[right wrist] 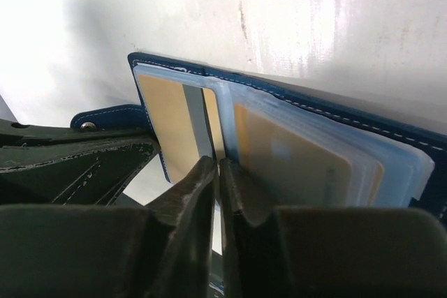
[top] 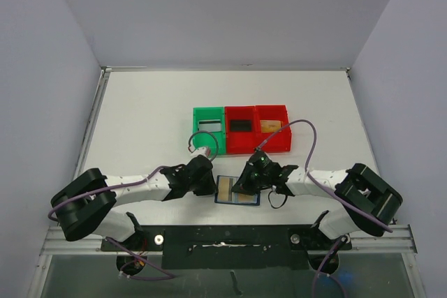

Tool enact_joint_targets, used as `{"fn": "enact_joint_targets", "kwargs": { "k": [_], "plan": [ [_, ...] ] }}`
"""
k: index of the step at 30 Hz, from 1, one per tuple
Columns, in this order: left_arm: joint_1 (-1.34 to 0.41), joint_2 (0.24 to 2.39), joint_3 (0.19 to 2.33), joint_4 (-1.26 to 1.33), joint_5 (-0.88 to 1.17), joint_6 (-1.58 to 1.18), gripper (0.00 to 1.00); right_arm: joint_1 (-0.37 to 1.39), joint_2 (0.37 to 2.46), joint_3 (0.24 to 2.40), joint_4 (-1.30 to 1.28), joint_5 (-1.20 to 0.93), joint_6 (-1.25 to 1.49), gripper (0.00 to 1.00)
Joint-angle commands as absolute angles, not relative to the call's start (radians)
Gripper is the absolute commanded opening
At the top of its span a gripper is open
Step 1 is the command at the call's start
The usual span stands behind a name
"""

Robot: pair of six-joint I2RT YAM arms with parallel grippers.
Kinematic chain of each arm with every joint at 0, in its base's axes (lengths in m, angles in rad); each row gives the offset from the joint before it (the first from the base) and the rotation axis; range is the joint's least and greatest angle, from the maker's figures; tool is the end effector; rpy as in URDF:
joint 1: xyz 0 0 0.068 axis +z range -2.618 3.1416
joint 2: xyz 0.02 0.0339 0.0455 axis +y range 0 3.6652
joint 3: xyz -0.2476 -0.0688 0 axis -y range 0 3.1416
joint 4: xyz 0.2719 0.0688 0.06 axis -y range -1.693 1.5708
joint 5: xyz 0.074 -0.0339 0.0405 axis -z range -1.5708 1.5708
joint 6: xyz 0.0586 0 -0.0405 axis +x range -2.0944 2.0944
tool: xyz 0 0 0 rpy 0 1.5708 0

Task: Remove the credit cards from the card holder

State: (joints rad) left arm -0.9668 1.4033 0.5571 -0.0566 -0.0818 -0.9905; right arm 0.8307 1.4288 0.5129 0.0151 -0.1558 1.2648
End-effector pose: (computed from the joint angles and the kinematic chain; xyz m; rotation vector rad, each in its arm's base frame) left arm 0.1663 -0.2326 0.0899 -0.0682 2.6172 -0.6939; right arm 0.1821 0.2129 0.0761 0.5255 2.7342 0.9479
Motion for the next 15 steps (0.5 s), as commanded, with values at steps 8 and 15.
{"fn": "enact_joint_targets", "kwargs": {
  "k": [8, 15],
  "plan": [
    [-0.989, 1.412, 0.565, -0.073, -0.078, -1.022, 0.00, 0.834, 1.353, 0.499, 0.087, -0.155, 1.256, 0.00],
    [-1.004, 1.317, 0.533, -0.080, -0.103, -1.059, 0.00, 0.836, 1.324, 0.544, -0.043, -0.113, 1.213, 0.01]
  ]
}}
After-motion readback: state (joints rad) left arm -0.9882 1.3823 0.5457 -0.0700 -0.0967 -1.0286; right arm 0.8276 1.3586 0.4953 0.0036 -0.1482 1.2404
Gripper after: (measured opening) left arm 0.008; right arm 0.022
